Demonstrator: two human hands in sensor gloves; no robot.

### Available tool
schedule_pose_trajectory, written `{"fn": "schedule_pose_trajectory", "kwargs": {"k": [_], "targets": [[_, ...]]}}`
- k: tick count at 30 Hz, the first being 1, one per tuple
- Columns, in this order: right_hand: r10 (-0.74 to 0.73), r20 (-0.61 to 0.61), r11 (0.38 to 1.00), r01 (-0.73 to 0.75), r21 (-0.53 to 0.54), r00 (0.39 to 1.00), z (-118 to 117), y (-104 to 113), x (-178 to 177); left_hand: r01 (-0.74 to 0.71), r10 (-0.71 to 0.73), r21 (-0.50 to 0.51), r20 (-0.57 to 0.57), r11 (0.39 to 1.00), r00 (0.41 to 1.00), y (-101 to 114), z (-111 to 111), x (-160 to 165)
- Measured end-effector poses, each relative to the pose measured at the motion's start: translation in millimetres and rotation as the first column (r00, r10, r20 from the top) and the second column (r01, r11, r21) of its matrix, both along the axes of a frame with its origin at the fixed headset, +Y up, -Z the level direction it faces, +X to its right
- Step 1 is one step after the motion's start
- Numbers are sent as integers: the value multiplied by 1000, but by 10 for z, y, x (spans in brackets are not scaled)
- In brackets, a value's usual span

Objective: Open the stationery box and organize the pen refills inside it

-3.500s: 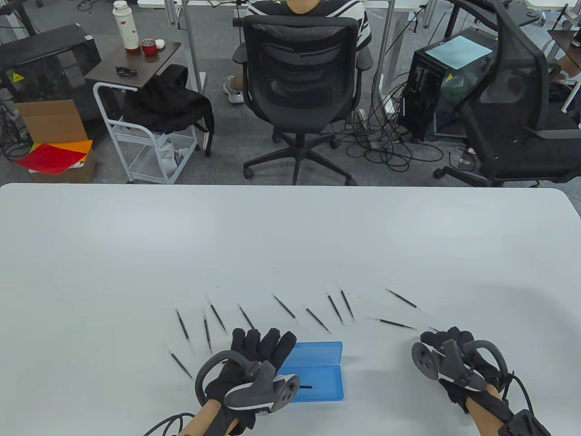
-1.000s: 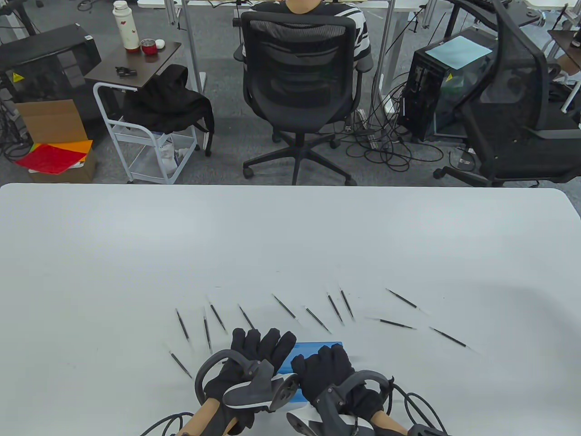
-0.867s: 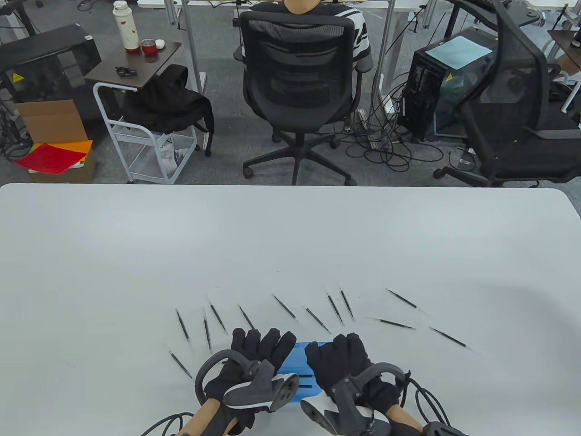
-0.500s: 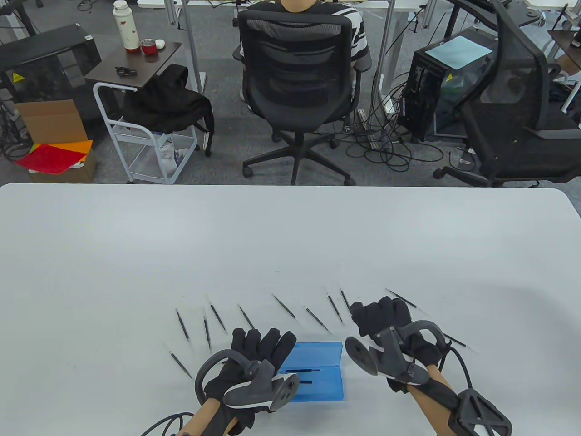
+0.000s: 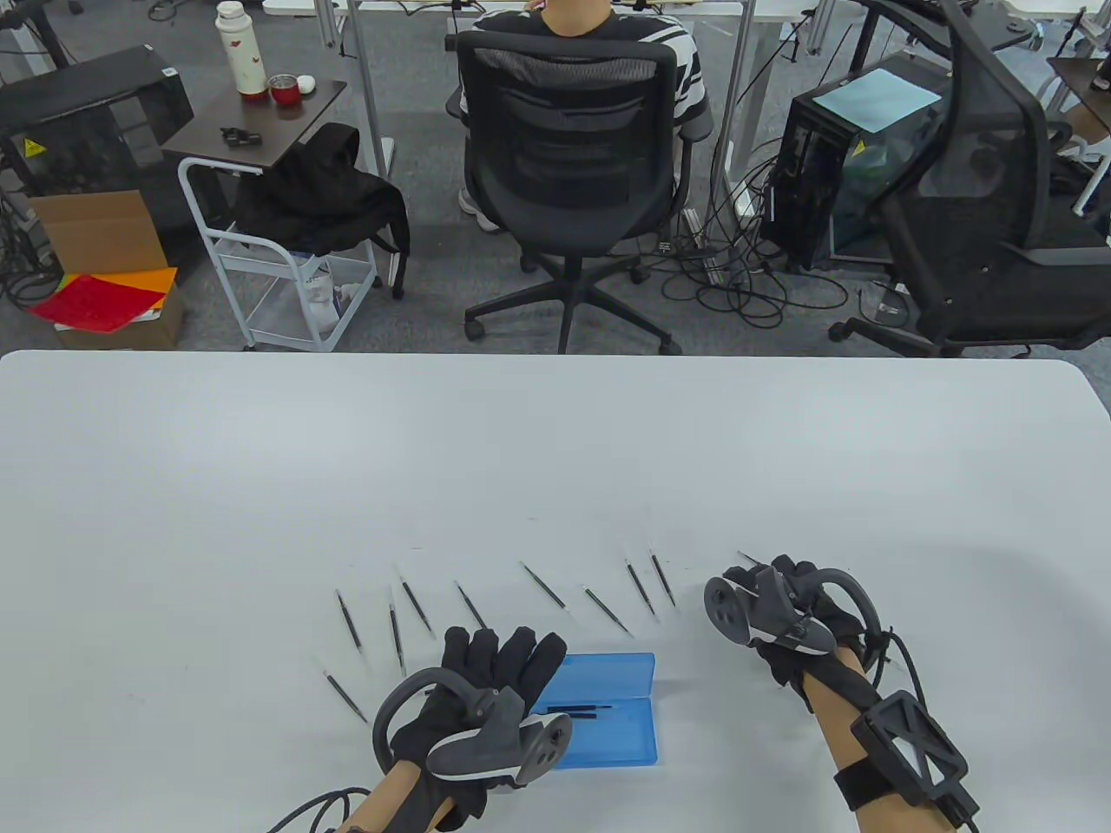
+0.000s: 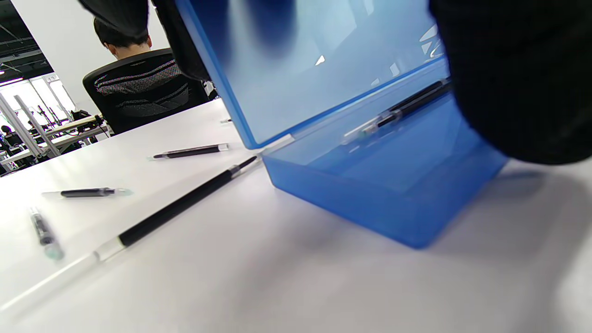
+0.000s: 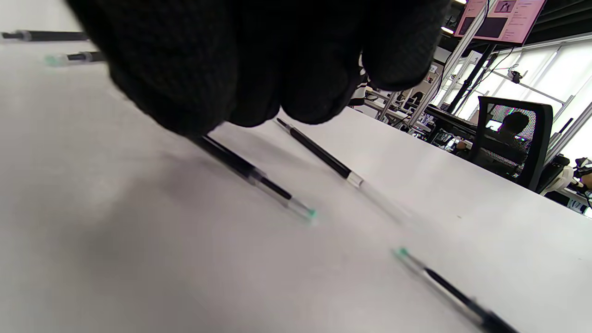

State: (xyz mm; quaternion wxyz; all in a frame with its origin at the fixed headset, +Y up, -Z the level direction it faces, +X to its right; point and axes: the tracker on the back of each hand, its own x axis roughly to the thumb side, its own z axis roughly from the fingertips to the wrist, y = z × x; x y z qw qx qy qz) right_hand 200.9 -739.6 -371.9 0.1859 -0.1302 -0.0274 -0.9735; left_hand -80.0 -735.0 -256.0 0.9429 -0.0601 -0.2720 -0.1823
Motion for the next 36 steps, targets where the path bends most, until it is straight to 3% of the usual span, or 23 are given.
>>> {"fn": "schedule_pose_trajectory", "kwargs": {"k": [20,36], "targets": [[56,-13,998,-56,24,998,15,-117,-30,0,0,0,-1,1000,1000,1,0,1],[-35,24,999,34,36,999,-7,-120,52,-2,2,-3,0,1000,1000,1,-1,1]]}}
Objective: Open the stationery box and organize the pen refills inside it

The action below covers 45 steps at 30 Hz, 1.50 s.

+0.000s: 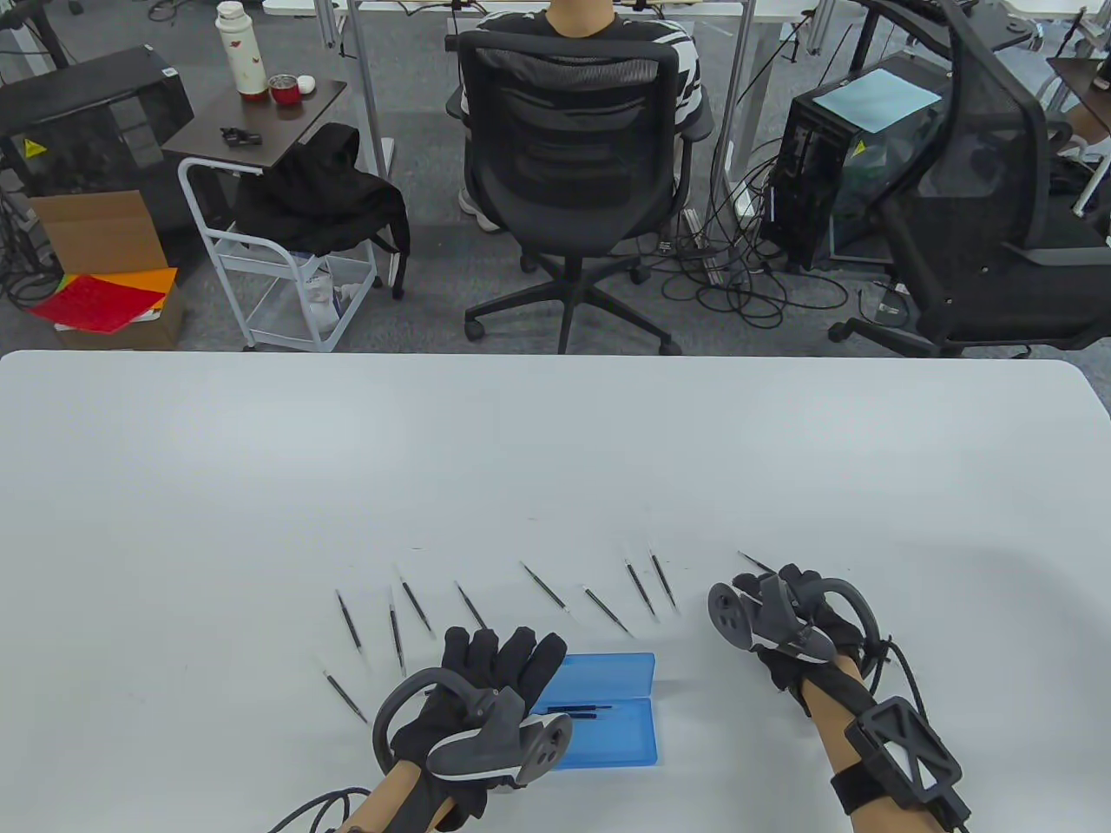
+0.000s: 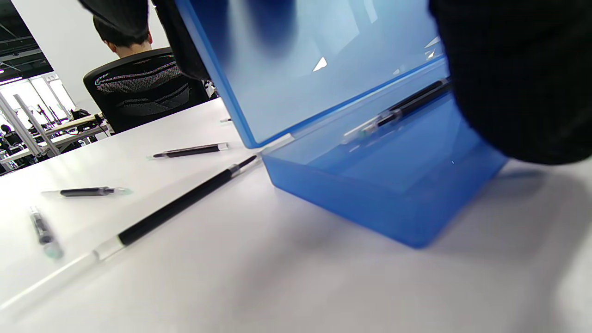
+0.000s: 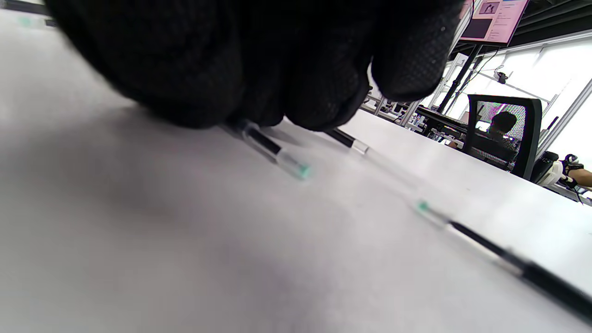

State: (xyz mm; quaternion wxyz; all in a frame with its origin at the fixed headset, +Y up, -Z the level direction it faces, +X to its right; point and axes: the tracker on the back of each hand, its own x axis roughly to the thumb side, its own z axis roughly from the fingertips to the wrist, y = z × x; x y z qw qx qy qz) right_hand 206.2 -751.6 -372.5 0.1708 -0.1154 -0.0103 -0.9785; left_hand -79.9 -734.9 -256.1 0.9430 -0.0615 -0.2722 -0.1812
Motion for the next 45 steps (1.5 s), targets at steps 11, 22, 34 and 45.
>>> {"fn": "schedule_pose_trajectory", "kwargs": {"k": [11,22,34,45], "targets": [[-112,-76,990,118,78,991,238,325,-59,0,0,0,0,1000,1000,0,0,0],[-162,-331,952,235,195,930,1172,792,-594,0,0,-1,0,1000,1000,1,-1,-2],[-66,-464,976,153,152,883,1548,391,-1365,-4,4,-6,-1,1000,1000,-2,-7,-6],[28,-455,989,42,143,890,1520,150,-1718,-7,7,-7,3,1000,1000,-3,-9,-9]]}}
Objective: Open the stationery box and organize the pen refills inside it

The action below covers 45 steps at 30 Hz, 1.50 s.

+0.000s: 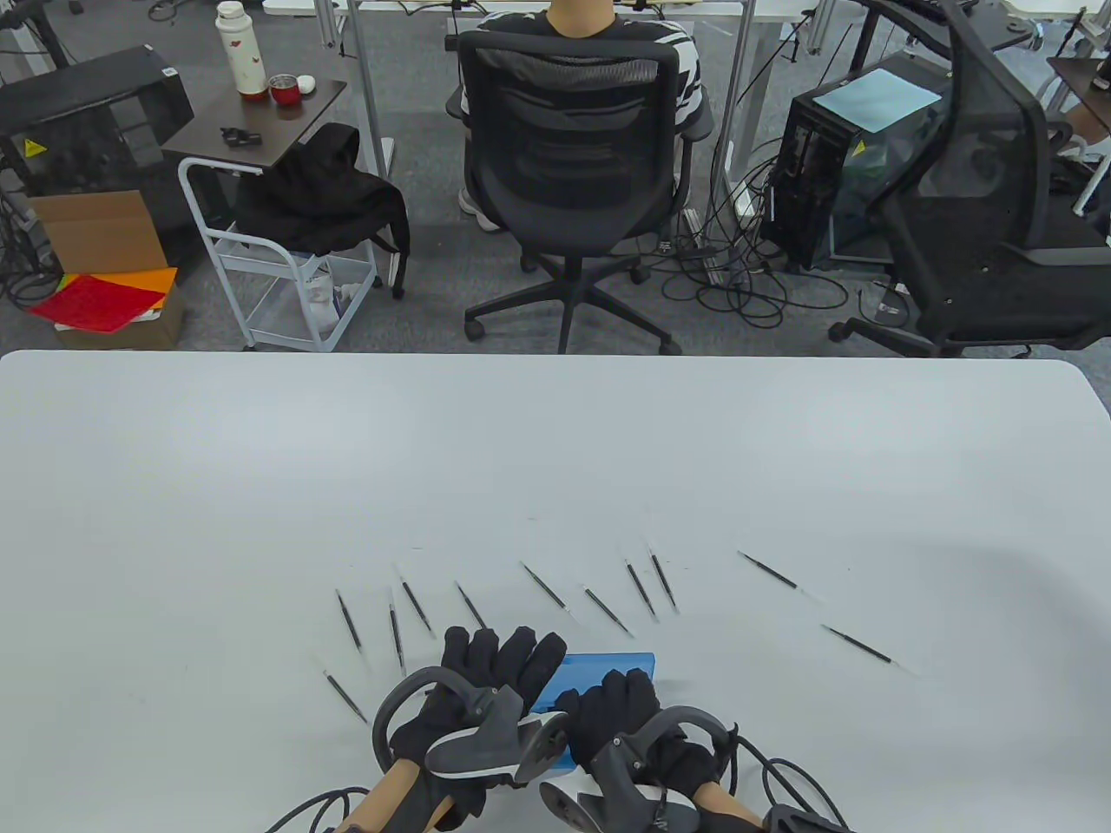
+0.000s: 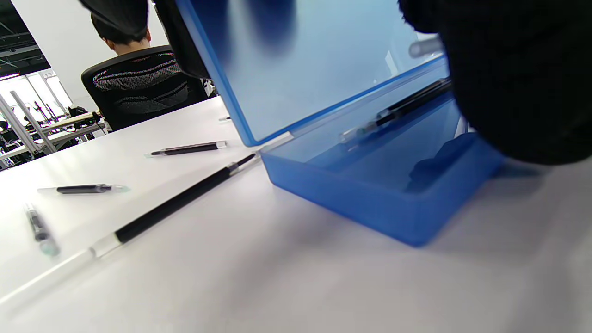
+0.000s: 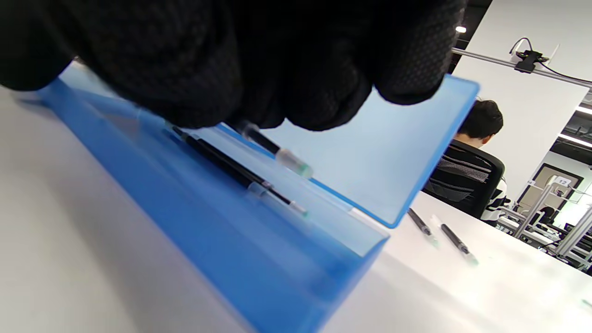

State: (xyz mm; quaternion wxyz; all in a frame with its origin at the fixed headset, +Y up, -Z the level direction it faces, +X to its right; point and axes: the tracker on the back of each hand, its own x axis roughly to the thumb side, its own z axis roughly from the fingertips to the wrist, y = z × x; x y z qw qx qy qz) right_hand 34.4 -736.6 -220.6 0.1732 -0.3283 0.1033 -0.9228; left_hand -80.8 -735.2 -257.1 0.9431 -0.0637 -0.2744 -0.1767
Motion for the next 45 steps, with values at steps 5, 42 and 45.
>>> {"fn": "schedule_pose_trajectory", "kwargs": {"k": [5,42,45], "targets": [[22,1,1000,-22,3,1000,-5,-66,-41,0,0,1,2,1000,1000,0,-1,0],[-75,485,997,63,41,871,-831,534,2085,-1,1,0,0,1000,1000,0,1,-3],[-31,525,998,50,-23,851,-937,409,2316,-1,1,1,1,1000,1000,1,1,-3]]}}
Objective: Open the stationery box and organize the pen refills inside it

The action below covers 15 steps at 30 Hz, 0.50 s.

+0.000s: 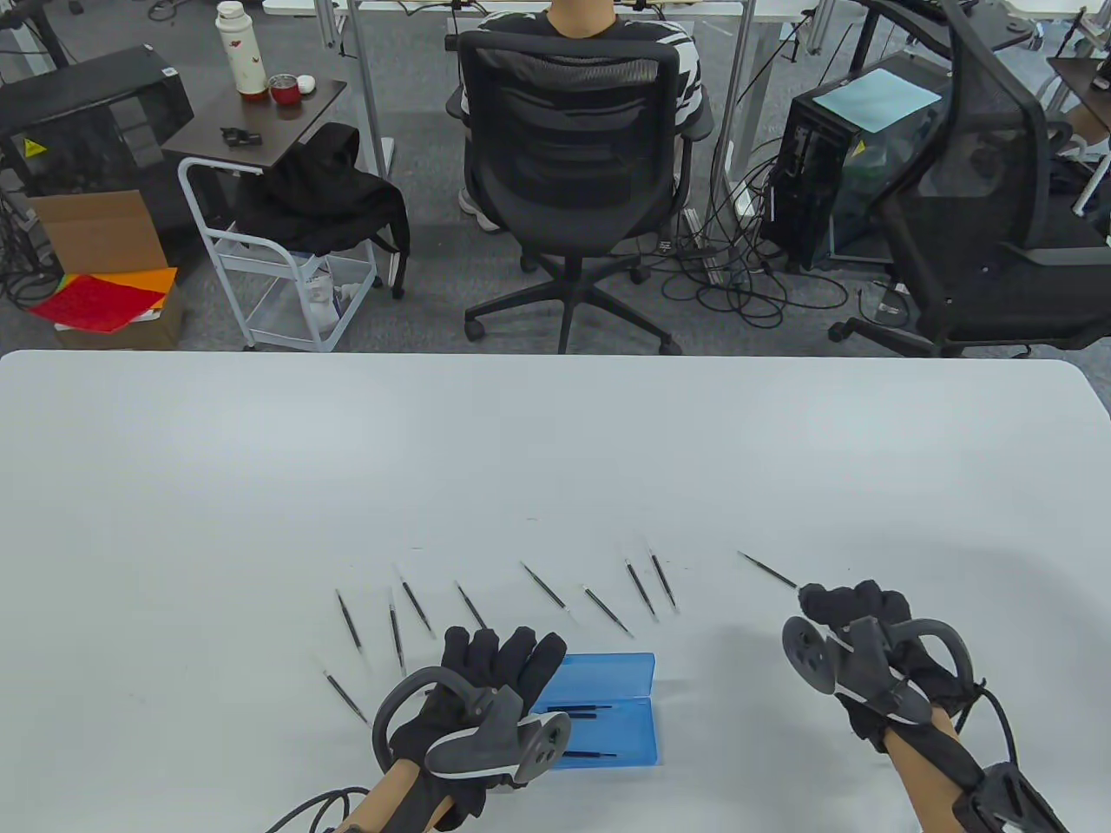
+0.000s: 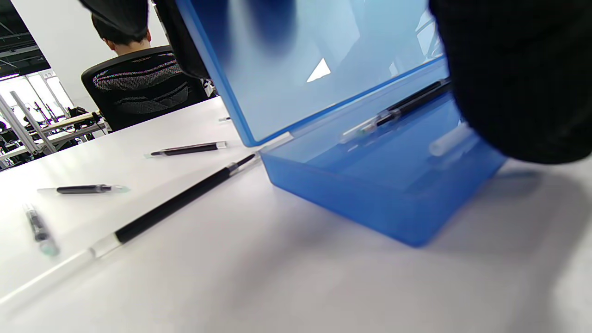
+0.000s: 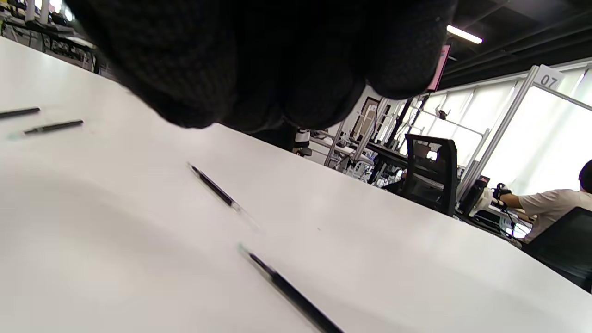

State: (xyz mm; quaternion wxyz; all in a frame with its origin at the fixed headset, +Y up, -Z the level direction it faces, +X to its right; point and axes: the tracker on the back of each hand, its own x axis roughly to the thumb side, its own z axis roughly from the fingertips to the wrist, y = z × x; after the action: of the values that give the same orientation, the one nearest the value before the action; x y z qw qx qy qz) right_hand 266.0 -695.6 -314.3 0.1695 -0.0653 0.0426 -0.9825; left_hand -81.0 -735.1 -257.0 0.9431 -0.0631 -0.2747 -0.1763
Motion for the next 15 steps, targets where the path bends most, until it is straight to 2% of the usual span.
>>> {"fn": "schedule_pose_trajectory", "kwargs": {"k": [5,15], "targets": [[41,67,994,-34,-102,997,-131,-243,262,1,-1,2,-1,1000,1000,-1,1,0],[94,127,987,-76,-145,987,-244,-464,484,-1,1,1,-2,1000,1000,-2,2,0]]}}
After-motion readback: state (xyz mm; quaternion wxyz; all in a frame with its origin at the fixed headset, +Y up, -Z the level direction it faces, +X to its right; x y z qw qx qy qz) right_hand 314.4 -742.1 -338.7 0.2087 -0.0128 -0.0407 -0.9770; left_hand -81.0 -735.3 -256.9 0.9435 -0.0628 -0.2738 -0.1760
